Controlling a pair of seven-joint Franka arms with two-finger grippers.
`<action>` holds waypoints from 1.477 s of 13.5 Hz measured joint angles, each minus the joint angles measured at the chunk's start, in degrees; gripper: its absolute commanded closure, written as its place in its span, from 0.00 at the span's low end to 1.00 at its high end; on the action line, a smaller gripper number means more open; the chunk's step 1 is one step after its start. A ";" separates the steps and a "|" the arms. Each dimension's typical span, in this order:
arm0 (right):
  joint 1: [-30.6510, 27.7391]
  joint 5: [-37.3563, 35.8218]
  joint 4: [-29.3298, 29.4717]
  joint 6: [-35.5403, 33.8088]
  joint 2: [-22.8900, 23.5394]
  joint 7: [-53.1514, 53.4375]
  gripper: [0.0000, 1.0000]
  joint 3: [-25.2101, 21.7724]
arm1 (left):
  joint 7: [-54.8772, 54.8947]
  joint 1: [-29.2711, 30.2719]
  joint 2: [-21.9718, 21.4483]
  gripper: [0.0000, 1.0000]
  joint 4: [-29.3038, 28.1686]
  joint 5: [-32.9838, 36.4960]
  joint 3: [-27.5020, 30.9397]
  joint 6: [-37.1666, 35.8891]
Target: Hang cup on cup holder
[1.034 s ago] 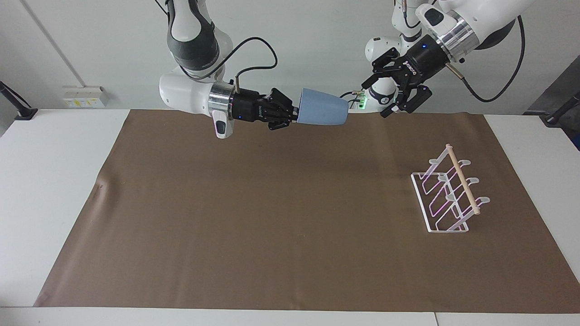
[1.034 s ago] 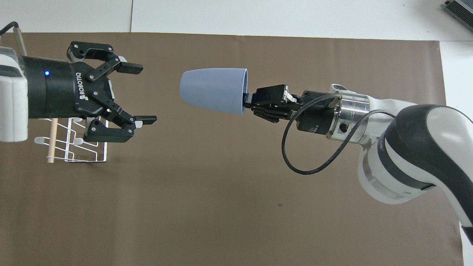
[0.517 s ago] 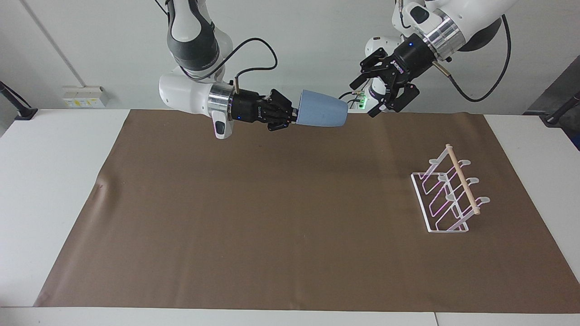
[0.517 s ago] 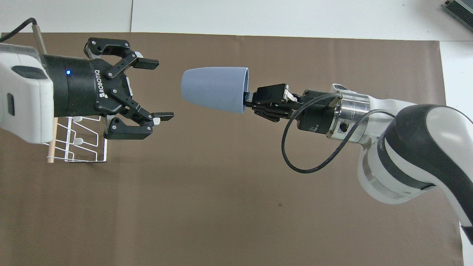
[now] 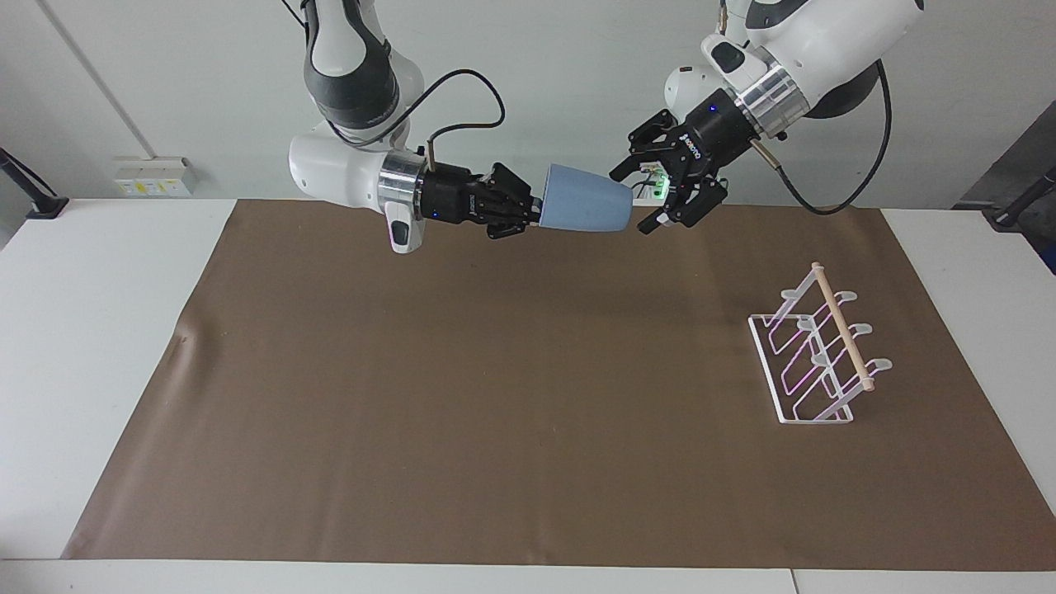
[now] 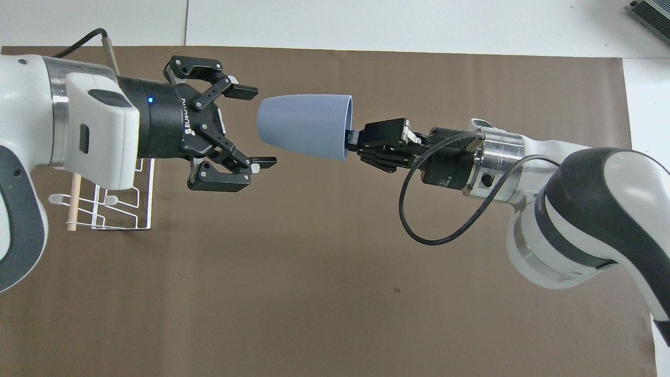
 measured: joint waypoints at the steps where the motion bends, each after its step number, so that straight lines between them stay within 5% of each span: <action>1: 0.00 0.00 0.00 0.01 0.00 0.00 1.00 0.00 | 0.00 -0.16 0.13 0.00 0.01 0.00 -0.22 0.43; 11: -0.04 0.00 -0.16 0.01 0.01 -0.05 1.00 -0.02 | -0.69 -3.83 0.74 0.00 0.03 0.01 -0.52 5.15; 12: -0.05 0.00 -0.19 0.01 0.01 -0.05 1.00 -0.03 | -0.70 -3.94 0.83 0.10 0.03 0.01 -0.52 5.28; 13: -0.05 0.00 -0.24 0.01 0.01 -0.05 1.00 -0.03 | -0.70 -3.98 0.89 0.84 0.03 0.01 -0.52 5.32; 14: -0.08 0.00 -0.37 -0.01 0.00 -0.05 1.00 -0.06 | -0.70 -3.97 0.94 1.00 0.03 0.04 -0.40 5.60; 20: -0.24 0.02 -0.88 -0.34 0.02 -0.12 1.00 -0.27 | -1.65 -4.30 0.99 1.00 -0.16 0.64 -0.32 5.54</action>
